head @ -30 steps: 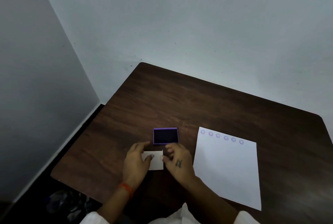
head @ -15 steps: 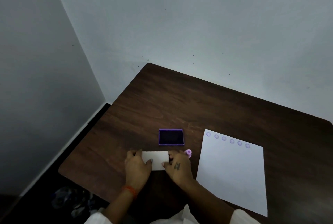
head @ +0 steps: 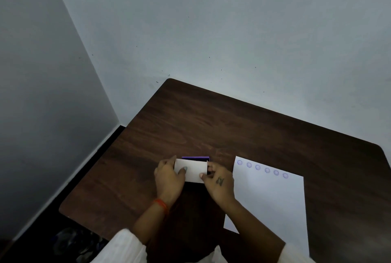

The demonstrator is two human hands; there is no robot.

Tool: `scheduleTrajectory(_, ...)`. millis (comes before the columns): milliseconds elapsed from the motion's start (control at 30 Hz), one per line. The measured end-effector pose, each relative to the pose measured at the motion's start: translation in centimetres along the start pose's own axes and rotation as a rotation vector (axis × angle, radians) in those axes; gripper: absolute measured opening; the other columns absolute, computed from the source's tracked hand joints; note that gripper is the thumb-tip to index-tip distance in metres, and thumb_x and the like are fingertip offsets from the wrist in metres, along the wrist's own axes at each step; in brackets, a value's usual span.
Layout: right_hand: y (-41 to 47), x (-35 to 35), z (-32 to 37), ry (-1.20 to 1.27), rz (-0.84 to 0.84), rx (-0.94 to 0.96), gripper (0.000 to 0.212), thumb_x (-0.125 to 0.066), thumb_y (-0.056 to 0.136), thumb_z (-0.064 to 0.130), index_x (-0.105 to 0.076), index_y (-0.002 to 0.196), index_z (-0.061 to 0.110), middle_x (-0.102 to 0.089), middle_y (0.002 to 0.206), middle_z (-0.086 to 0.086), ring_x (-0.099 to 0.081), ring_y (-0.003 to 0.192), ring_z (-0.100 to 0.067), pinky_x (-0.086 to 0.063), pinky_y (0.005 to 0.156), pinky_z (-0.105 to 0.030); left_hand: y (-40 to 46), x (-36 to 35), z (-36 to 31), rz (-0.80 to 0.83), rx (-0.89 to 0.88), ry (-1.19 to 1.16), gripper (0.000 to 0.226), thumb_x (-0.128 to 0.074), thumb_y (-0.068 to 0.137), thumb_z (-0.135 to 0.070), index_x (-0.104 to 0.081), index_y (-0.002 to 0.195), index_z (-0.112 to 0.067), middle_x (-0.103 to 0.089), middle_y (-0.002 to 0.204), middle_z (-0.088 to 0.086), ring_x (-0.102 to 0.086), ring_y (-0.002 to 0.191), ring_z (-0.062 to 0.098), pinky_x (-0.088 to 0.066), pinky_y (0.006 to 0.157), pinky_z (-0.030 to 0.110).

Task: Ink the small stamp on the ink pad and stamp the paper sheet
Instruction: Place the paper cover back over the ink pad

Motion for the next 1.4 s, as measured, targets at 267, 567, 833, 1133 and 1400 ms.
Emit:
scheduleTrajectory(267,1.8,1.0,-0.7,-0.013,-0.063,-0.066,0.033,-0.067,0.082,0.02,-0.062,0.114,0.013,-0.071,0.108,-0.012,-0.069,0.086,-0.033,-0.06,0.079,-0.046,1.5,-2.6,-0.2,0.045,0.054,0.007,0.053,-0.063,0.084,-0.016,-0.043,0.133,-0.007,-0.045,0.138,0.016,-0.043,0.127,0.031,-0.039,0.108,0.043)
scheduleTrajectory(567,2.6,-0.2,-1.5,-0.079,-0.022,-0.064,0.037,-0.065,0.084,0.019,-0.058,0.12,0.012,-0.065,0.121,-0.01,-0.062,0.108,-0.026,-0.051,0.094,-0.031,2.1,-4.0,1.0,0.037,0.115,0.037,0.051,-0.063,0.084,-0.014,-0.046,0.131,-0.007,-0.047,0.134,0.016,-0.045,0.123,0.032,-0.041,0.106,0.043)
scheduleTrajectory(833,3.2,-0.3,-2.3,-0.119,-0.02,-0.117,0.035,-0.064,0.085,0.018,-0.059,0.118,0.009,-0.064,0.122,-0.012,-0.062,0.109,-0.028,-0.051,0.098,-0.033,2.3,-4.3,1.5,0.036,0.127,0.024,0.049,-0.061,0.085,-0.012,-0.044,0.131,-0.007,-0.047,0.134,0.017,-0.045,0.123,0.033,-0.041,0.106,0.042)
scheduleTrajectory(1133,3.8,-0.6,-3.0,-0.082,-0.01,-0.166,0.026,-0.066,0.084,0.018,-0.065,0.106,0.003,-0.071,0.106,-0.017,-0.069,0.091,-0.031,-0.057,0.088,-0.037,2.8,-3.9,1.8,0.016,0.12,0.015,0.043,-0.062,0.085,-0.012,-0.051,0.126,-0.012,-0.05,0.131,0.014,-0.054,0.114,0.029,-0.047,0.1,0.042)
scheduleTrajectory(1400,4.0,-0.6,-2.6,-0.053,0.04,-0.142,0.029,-0.064,0.085,0.015,-0.063,0.112,0.006,-0.072,0.103,-0.018,-0.069,0.089,-0.035,-0.059,0.082,-0.04,3.3,-3.7,2.1,0.036,0.097,0.008,0.038,-0.064,0.084,-0.019,-0.055,0.12,-0.01,-0.055,0.124,0.015,-0.054,0.112,0.029,-0.044,0.096,0.039)
Point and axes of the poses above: each hand's wrist, its own y-axis towards the middle knuckle, its own x-axis out of the back of the hand, z = x × y, the point moved 10 cm from there along y, towards the middle knuckle
